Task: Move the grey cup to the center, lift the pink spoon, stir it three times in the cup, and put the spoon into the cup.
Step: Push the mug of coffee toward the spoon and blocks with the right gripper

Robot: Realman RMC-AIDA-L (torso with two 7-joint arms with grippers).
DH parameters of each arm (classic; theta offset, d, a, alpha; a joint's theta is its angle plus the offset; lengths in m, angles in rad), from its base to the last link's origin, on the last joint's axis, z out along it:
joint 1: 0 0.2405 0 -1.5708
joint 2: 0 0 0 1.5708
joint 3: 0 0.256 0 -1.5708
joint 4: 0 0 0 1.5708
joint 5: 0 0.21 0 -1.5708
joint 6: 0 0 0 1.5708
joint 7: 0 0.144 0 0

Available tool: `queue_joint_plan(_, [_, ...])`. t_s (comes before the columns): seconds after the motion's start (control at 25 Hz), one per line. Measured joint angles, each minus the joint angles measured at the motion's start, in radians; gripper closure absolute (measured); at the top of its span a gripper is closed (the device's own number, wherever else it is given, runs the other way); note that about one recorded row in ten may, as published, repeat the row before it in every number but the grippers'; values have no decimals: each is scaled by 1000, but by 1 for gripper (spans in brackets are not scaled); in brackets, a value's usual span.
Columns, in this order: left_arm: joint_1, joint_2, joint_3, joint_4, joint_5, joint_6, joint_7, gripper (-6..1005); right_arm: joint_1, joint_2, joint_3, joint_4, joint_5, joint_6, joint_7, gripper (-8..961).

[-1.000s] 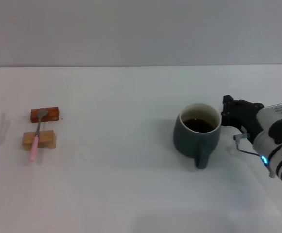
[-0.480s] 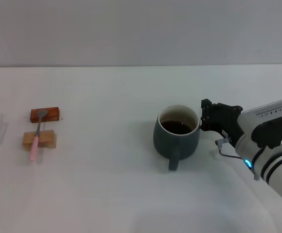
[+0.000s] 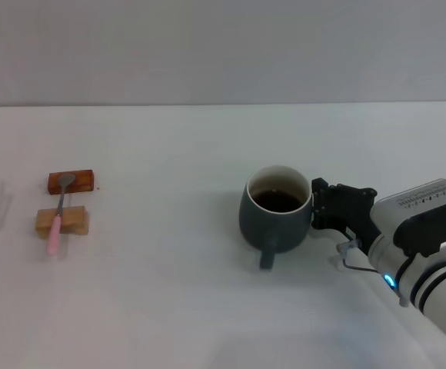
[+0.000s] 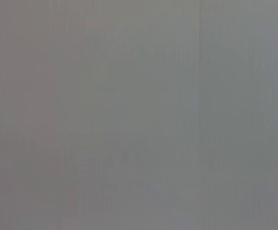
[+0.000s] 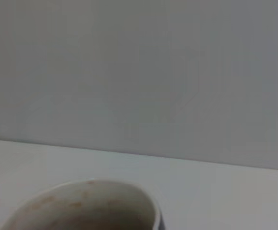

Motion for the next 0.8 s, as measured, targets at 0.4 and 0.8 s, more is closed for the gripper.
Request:
queue_joint_plan(0.4, [-1, 1, 0, 0, 0, 0, 0, 186, 14, 0, -6, 35, 0, 22, -1, 953])
queue_joint_plan(0.8, [-8, 2, 0, 0, 0, 0, 0, 186, 51, -1, -35, 72, -1, 23, -4, 954])
